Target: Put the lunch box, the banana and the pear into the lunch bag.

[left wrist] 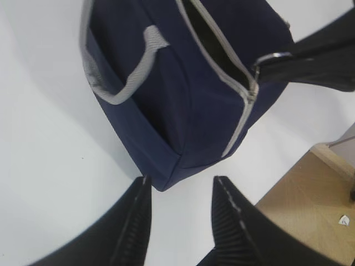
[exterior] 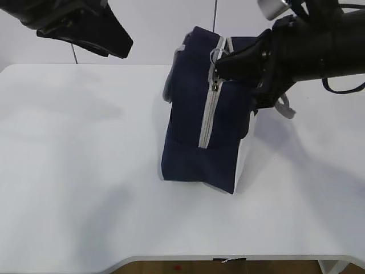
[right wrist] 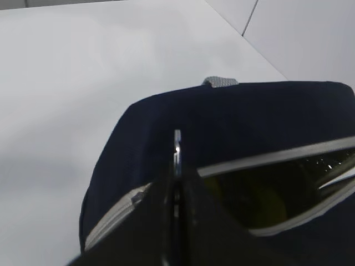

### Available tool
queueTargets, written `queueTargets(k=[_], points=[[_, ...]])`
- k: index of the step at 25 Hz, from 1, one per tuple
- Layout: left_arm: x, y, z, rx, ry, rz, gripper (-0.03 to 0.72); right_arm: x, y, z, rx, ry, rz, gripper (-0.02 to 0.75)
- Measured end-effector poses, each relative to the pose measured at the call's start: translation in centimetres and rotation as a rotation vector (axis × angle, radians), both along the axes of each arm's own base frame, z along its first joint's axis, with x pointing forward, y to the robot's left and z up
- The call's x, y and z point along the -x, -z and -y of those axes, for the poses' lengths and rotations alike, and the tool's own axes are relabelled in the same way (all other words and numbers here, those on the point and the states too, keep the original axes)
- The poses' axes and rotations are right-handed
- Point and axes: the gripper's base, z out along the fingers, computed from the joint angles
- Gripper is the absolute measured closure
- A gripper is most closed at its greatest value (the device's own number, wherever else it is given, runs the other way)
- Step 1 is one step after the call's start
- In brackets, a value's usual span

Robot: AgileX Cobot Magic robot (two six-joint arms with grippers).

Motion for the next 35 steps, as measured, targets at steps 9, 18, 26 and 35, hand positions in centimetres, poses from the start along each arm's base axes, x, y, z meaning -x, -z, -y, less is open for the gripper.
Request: queueTargets(k=[9,18,26,35], points=[[0.0,0.0,0.0,-0.003,0.006,0.0,0.409,-1.6,-0.9,-0.3,-0.012,0.017,0.03,0.731],[-0.6,1.0,0.5,-0.023,0.03,-0.016,0.409,-1.3,-1.9,-0.8,-0.057,-0.045,0.028,0.731],[-1.9,3.4,1.7,0.044,0.046,-0.001,0.409,-1.3,-1.9,-0.8,-0.057,-0.045,0.028,0.731],[-2.4,6.0,2.0,0.134,0.009,0.075,0.409,-1.3,-1.9,-0.8,-0.059,-0.044,0.026,0.731]])
